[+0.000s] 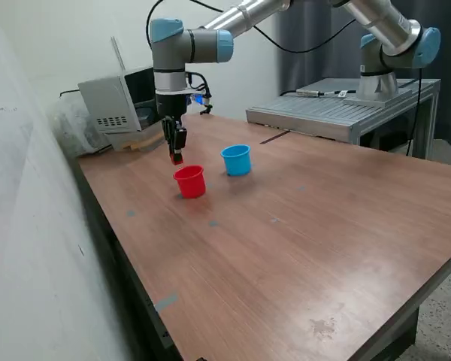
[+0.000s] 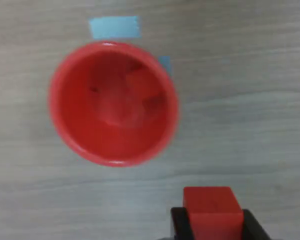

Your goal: Place red objects in the red bin, and blue objects in the blue bin.

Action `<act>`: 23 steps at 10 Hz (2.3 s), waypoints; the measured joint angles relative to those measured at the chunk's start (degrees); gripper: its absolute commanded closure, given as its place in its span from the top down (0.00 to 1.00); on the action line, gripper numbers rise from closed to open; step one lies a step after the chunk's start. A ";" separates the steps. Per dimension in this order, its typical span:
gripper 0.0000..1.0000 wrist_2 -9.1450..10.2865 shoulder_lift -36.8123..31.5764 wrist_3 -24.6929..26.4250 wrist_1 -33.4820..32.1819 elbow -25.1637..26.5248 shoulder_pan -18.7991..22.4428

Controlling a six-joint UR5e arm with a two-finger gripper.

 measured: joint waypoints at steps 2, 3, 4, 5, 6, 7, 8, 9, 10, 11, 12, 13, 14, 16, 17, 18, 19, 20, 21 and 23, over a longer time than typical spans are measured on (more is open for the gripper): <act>0.00 -0.02 -0.03 0.05 0.84 0.55 -0.95; 0.00 -0.04 -0.04 0.06 1.31 1.22 -1.20; 0.00 -0.21 -0.08 0.06 1.60 2.26 -1.53; 0.00 -0.47 -0.08 0.06 1.70 3.19 -1.84; 0.00 -0.75 -0.07 0.07 1.76 3.74 -2.21; 0.00 -1.13 -0.06 0.07 1.79 4.03 -2.56; 0.00 -1.52 -0.06 0.07 1.81 4.16 -2.87; 0.00 -1.79 -0.05 0.07 1.82 4.22 -3.09; 1.00 -1.91 -0.07 0.00 1.85 4.23 -3.21; 1.00 -1.94 -0.09 -0.15 1.90 4.28 -3.25; 1.00 -1.95 -0.15 -0.30 1.97 4.34 -3.27; 1.00 -1.98 -0.18 -0.38 2.26 4.38 -3.29; 1.00 -1.96 -0.28 -0.33 3.01 4.40 -3.28; 1.00 -1.70 -2.64 0.00 6.49 4.51 -3.09; 1.00 -1.55 -4.93 0.21 9.49 4.83 -2.88; 1.00 -1.47 -7.95 1.14 13.56 6.06 -2.68; 1.00 -1.44 -12.21 2.45 17.61 9.09 -2.55; 1.00 -1.45 -16.95 3.28 20.50 13.23 -2.48; 1.00 -1.48 -21.30 3.57 22.50 17.61 -2.46; 1.00 -1.56 -30.23 4.13 25.56 27.42 -2.38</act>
